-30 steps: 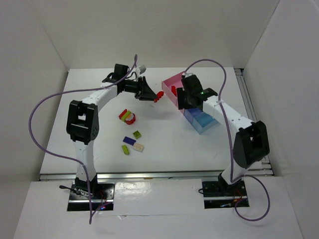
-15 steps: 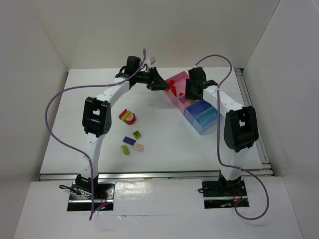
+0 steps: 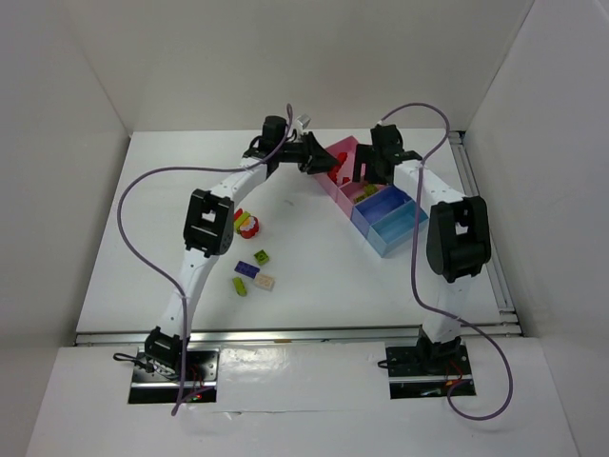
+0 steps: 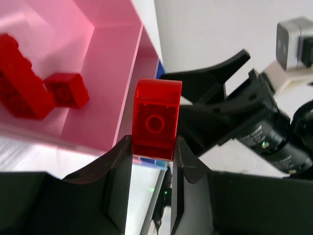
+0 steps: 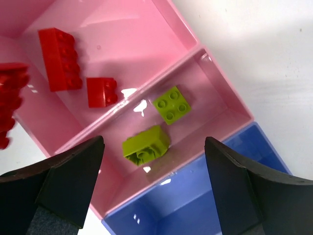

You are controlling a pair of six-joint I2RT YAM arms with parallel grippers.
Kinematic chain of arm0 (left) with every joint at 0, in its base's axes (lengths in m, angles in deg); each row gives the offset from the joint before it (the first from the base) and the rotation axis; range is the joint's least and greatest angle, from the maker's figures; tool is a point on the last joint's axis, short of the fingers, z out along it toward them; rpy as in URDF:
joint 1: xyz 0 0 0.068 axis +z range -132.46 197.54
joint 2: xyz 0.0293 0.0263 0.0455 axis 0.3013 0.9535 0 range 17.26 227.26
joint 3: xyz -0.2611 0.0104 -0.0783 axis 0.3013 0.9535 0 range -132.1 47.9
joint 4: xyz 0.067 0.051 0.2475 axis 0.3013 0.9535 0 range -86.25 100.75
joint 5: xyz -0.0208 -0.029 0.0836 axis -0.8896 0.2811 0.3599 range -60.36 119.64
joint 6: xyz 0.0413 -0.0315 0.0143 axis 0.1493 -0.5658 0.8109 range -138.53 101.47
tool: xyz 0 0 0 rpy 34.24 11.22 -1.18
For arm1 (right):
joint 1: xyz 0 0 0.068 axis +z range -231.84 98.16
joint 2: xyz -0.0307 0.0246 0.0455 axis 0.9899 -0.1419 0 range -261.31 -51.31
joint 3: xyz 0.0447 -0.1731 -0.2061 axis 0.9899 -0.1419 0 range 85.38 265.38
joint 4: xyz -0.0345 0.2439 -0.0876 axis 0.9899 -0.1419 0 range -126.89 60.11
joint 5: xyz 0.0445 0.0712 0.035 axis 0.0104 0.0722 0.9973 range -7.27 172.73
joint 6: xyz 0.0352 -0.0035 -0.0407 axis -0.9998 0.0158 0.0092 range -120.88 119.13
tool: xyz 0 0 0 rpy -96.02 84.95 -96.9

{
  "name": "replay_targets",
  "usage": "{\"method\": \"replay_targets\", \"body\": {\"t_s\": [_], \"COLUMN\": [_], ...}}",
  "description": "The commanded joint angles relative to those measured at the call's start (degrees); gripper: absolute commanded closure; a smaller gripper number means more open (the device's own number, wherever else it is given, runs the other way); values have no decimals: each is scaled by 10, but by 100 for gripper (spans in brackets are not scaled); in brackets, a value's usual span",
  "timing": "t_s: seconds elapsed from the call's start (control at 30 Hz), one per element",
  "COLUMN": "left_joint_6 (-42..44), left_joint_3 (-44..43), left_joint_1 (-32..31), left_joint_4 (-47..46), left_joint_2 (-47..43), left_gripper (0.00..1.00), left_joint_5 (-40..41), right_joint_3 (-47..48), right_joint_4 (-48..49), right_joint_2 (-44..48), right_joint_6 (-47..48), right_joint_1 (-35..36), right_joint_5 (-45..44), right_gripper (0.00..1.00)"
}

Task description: Sort the legos into containers by color

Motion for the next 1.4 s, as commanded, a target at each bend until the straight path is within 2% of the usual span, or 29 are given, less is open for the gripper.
{"method": "replay_targets", "body": {"t_s": [0.0, 0.07, 0.1, 0.13, 0.2, 0.23, 0.4, 0.5, 0.63, 0.67, 0.73, 0.77, 0.8, 0.9, 0.93, 0.97, 1.07, 1.13, 1.2, 1.27, 1.37], "left_joint_6": [-40, -45, -45, -45, -59, -64, -58, 4, 60, 93, 137, 199, 229, 309, 315, 320, 345, 350, 344, 344, 350], "left_joint_3": [-42, -49, -55, -55, -63, -63, -50, -61, -4, 29, 72, 77, 85, 174, 210, 286, 377, 401, 464, 498, 510], "left_joint_1": [-7, -13, -13, -19, -19, -19, -19, -19, -2, 15, 31, 39, 54, 93, 107, 121, 177, 220, 257, 262, 267], "left_joint_4": [-49, -49, -49, -49, -60, -60, -69, -15, 34, 72, 118, 153, 233, 318, 318, 318, 353, 384, 379, 379, 379], "left_joint_2": [25, 25, 25, 25, 37, 37, 4, -47, -150, -194, -238, -256, -275, -364, -389, -437, -492, -502, -531, -551, -575], "left_gripper": [93, 71, 46, 36, 23, 11, 8, 6, 6, 6, 0, 0, 0, 0, 0, 0, 0, 0, 0, 0, 0], "left_joint_5": [24, 40, 56, 56, 56, 56, 45, 56, 67, 83, 99, 129, 151, 246, 263, 276, 277, 264, 245, 273, 307], "right_joint_3": [-5, -28, -34, -45, -57, -68, -97, -97, -77, -70, -58, -39, -28, 26, 39, 57, 84, 105, 138, 167, 240], "right_joint_4": [36, 42, 42, 42, 42, 42, 37, 31, 19, 19, 14, 9, 2, -32, -47, -47, -42, -42, -50, -70, -94], "right_joint_2": [39, 67, 77, 85, 117, 127, 189, 195, 195, 195, 185, 179, 170, 109, 96, 83, 39, -3, -48, -82, -152], "right_joint_6": [-1, -1, -1, -1, -7, -7, -18, -18, -13, -7, 9, 17, 26, 61, 61, 67, 67, 72, 79, 86, 97], "right_joint_1": [-1, -1, -1, -1, -1, -1, -1, 5, 27, 39, 61, 76, 92, 190, 206, 220, 275, 314, 353, 371, 384], "right_joint_5": [2, -5, -13, -13, -19, -26, -34, -27, -22, -1, 16, 22, 27, 42, 51, 74, 119, 129, 117, 63, 49], "right_gripper": [9, 9, 9, 9, 9, 9, 9, 9, 11, 11, 11, 11, 11, 11, 11, 11, 11, 9, 9, 8, 5]}}
